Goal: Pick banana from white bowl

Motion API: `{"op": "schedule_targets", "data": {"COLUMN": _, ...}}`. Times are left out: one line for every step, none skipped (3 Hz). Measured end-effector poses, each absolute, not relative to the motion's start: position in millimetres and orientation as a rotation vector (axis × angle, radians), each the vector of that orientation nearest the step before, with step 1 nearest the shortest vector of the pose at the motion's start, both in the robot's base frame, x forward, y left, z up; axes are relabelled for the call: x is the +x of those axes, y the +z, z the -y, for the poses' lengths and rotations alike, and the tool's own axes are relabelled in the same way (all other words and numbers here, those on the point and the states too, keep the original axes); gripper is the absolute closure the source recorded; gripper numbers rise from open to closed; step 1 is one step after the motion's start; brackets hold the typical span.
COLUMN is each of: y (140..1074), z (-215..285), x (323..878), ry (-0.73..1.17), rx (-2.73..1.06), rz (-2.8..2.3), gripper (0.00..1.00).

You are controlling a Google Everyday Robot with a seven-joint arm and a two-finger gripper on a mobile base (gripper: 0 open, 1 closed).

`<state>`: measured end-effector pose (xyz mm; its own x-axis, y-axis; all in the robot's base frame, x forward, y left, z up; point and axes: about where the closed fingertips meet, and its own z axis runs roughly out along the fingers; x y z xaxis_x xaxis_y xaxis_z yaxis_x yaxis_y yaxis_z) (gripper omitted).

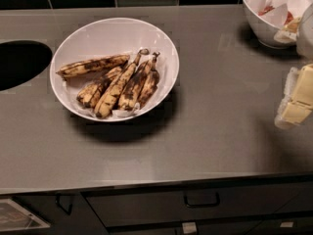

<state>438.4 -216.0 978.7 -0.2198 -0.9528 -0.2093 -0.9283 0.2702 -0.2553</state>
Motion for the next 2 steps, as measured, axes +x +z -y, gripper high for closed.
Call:
{"op": "schedule_targets", "data": {"y": 978.8, "z": 215.8, "x": 438.5, "ry": -0.107, "rx": -1.72, "rz": -2.224, "gripper": 0.0}}
{"op": "schedule_targets", "data": {"y": 980.7, "z": 212.7, "x": 440.7, "ry": -0.112, "rx": -1.732, "rz": -2.211, "gripper": 0.0}}
